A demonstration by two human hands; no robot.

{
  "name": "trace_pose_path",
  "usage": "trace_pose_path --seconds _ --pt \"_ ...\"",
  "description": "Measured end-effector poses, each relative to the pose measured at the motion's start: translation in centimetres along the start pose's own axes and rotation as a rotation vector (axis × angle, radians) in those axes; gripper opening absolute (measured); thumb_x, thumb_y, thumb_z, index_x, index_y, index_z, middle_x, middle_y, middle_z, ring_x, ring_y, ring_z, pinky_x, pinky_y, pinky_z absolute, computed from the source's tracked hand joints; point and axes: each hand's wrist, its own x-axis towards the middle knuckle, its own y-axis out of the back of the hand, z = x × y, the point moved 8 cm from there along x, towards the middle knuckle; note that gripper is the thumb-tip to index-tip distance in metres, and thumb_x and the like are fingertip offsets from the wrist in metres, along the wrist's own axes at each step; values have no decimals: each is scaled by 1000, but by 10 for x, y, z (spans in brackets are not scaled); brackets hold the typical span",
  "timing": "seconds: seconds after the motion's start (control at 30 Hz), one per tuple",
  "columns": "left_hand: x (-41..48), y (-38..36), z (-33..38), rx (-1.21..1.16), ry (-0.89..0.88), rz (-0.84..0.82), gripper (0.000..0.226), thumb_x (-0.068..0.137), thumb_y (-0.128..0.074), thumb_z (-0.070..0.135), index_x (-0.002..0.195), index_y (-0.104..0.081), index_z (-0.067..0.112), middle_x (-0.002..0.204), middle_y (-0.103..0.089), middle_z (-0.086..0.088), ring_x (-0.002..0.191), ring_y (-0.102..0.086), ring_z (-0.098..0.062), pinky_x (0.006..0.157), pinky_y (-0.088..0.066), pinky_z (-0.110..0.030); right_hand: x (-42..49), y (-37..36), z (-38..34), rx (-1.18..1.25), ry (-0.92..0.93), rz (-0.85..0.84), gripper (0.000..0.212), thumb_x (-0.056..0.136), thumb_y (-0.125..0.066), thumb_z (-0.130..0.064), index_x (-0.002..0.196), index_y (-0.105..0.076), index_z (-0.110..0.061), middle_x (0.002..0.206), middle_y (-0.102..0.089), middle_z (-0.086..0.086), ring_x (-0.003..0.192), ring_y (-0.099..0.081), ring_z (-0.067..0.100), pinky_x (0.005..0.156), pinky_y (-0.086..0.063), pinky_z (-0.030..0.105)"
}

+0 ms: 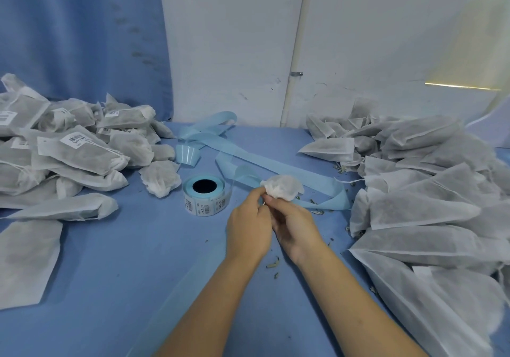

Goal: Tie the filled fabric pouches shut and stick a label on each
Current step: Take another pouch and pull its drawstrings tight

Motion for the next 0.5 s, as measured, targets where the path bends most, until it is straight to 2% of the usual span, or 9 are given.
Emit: trace_pose_path --seconds 0.07,0.17,0.23,0.3,0.33,0.4,0.5 --pt "0 -1 0 -41 8 -10 44 91 -42 8 127 -58 26 93 -67 -1 90 -61 -23 77 -48 -31 2 2 0 44 -13 13 15 87 -61 4 100 -69 5 106 -71 17 95 -68 19 87 -55 25" --pt "2 -2 -2 -96 25 -21 43 91 -42 7 127 -59 24 98 -69 -8 89 -61 -23 80 -48 -32 3 4 1 55 -9 29 15 87 -62 3 101 -69 4 107 -71 16 97 -68 20 89 -54 27" --pt "3 -2 -4 -119 27 -26 41 91 -43 8 125 -59 24 83 -67 0 73 -57 -12 72 -46 -28 3 5 1 50 7 33 16 87 -63 3 101 -70 4 107 -71 15 99 -67 20 92 -53 28" --pt "4 -1 -7 -122 29 -10 36 91 -45 8 121 -58 24 58 -52 10 56 -47 -6 60 -38 -27 3 5 0 57 23 34 15 88 -62 2 100 -69 3 104 -72 14 98 -67 19 91 -53 28" --pt "5 -1 -8 -113 31 1 34 92 -46 8 121 -57 23 53 -45 10 52 -43 -6 57 -35 -27 3 5 -1 62 33 34 14 88 -62 2 99 -69 3 101 -72 13 96 -67 19 91 -53 28" --pt "4 0 -8 -89 28 15 32 94 -47 10 124 -53 21 58 -47 5 55 -47 -11 56 -34 -27 3 4 -3 45 59 27 10 89 -61 1 95 -69 2 93 -73 11 89 -69 17 89 -54 27" --pt "3 1 -7 -35 9 21 31 98 -45 14 129 -49 20 92 -64 -13 87 -61 -28 66 -39 -28 1 0 -4 10 88 1 9 92 -59 -2 91 -68 -1 93 -74 13 95 -71 19 86 -56 27"
